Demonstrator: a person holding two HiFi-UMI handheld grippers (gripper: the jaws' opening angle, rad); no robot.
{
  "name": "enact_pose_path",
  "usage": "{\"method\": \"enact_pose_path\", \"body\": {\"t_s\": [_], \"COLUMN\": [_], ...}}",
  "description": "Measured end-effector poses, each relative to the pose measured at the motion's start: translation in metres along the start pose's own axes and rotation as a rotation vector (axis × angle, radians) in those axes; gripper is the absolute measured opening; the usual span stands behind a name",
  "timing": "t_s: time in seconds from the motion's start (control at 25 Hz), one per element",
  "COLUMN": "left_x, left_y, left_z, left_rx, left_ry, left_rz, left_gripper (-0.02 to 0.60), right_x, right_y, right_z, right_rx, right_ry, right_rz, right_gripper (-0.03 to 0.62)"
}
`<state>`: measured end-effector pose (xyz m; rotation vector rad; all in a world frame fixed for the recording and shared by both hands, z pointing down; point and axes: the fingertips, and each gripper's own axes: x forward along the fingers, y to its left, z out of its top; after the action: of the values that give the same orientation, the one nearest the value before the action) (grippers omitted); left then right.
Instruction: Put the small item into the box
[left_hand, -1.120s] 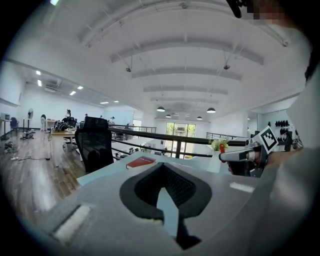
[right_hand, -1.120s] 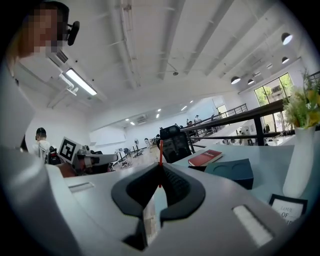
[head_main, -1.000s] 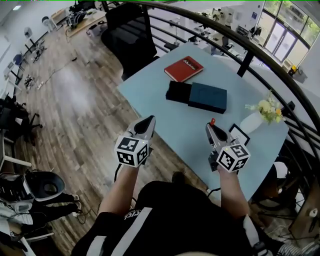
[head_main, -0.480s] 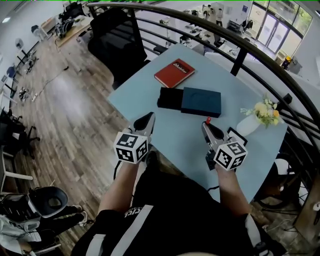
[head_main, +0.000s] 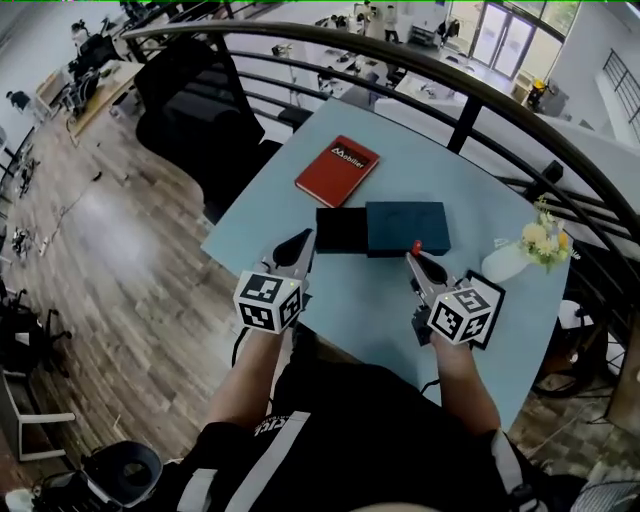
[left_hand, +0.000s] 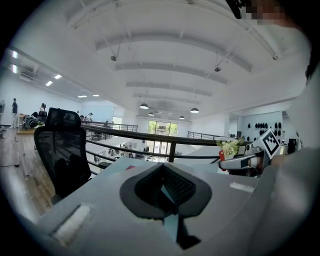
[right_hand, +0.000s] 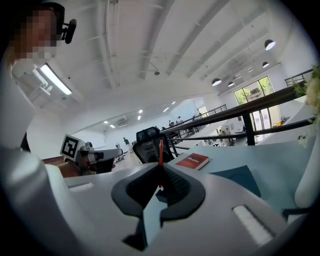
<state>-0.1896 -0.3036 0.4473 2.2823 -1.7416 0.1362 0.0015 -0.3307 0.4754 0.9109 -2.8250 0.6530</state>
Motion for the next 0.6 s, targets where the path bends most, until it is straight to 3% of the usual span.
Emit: {"method": "enact_pose_path", "body": {"t_s": [0.32,0.6], "left_x": [0.016,0.021], "left_y": [0.094,0.124], "left_z": [0.019,0.03], "left_rx": [-0.002,0.018], "left_ry": [0.005,0.005], "left_rz": [-0.099,-0.204], "left_gripper": [0.005,0.005], "right_x": [0.078,0.099], "right_y": [0.042,0.062], "right_z": [0.012,0.015], "right_rx": [-0.012,-0.004], "right_ry": [0.01,-0.016], "right_rz": [-0.095,-0.207], "right_gripper": [0.014,0.014]}}
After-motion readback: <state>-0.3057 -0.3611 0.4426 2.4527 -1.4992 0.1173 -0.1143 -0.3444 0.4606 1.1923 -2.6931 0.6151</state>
